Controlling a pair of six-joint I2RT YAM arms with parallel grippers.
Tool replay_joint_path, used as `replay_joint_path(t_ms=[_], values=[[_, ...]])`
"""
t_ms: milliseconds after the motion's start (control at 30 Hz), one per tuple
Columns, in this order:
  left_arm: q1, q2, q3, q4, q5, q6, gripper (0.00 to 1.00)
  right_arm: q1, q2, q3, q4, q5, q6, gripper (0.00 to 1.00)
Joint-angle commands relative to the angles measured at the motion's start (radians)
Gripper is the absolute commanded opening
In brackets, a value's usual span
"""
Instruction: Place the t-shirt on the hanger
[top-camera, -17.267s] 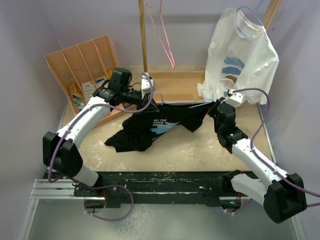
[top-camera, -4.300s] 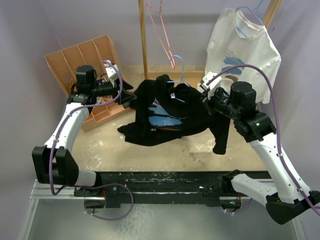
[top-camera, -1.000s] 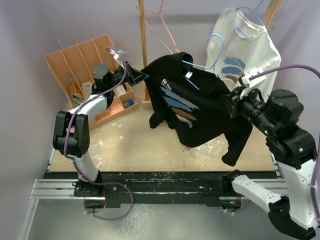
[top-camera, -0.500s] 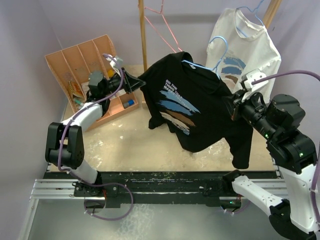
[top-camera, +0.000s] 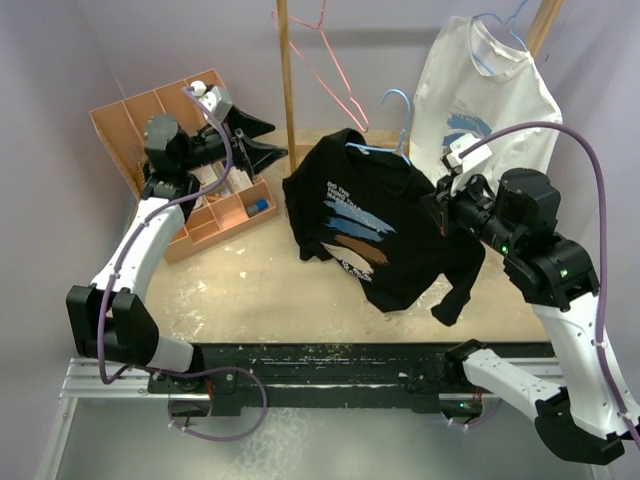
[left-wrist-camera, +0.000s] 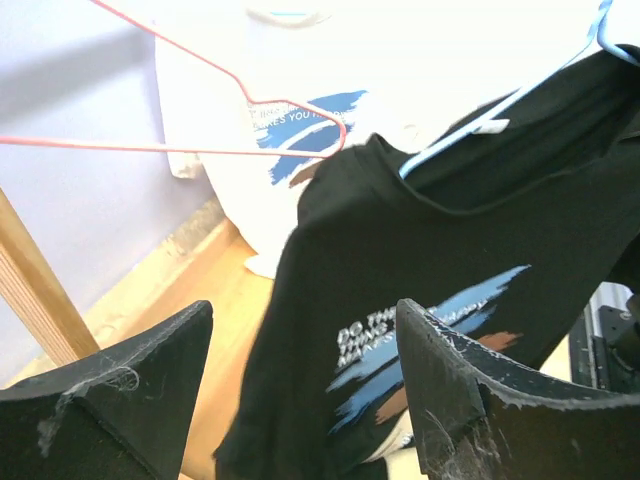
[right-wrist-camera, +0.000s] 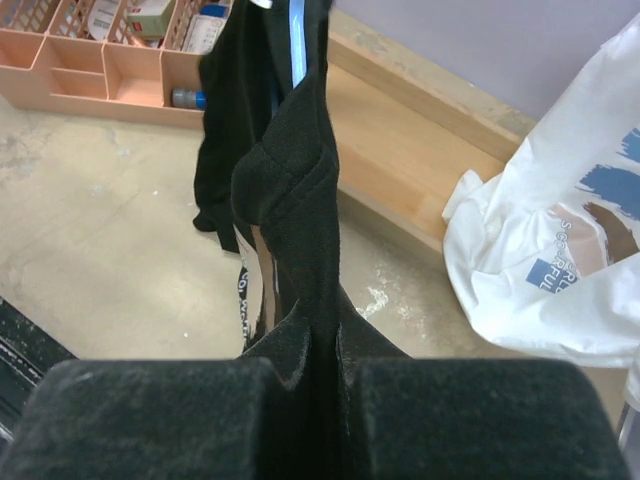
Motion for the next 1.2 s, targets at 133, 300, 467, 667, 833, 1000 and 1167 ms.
replay_joint_path(t_ms=[133, 300, 467, 667, 833, 1000, 1167], values=[[-0.035, 0.016, 0.001, 0.003, -0.061, 0.07, 0.76, -0.001, -0.012, 0.024, 0.102, -0.051, -0.011, 0.0], [-0.133, 0.021, -0.072, 0.041, -0.172, 0.098, 0.76, -0.001, -0.008, 0.048, 0.108, -0.062, -0.004, 0.0], [-0.178, 0.061, -0.11, 0.075, -0.265, 0.131, 0.76, -0.001, -0.011, 0.043, 0.112, -0.064, 0.001, 0.0], [-0.18, 0.137, -0.121, 0.144, -0.314, 0.13, 0.71, -0.001, -0.022, 0.04, 0.108, -0.063, 0.009, 0.0], [-0.183, 0.156, -0.126, 0.167, -0.291, 0.102, 0.43, -0.002, -0.023, 0.038, 0.108, -0.054, 0.005, 0.0], [-0.187, 0.149, -0.133, 0.174, -0.271, 0.089, 0.08, -0.001, -0.024, 0.023, 0.116, -0.046, 0.003, 0.0], [-0.188, 0.14, -0.147, 0.191, -0.201, 0.045, 0.0, -0.001, -0.024, 0.005, 0.131, -0.028, 0.008, 0.0]])
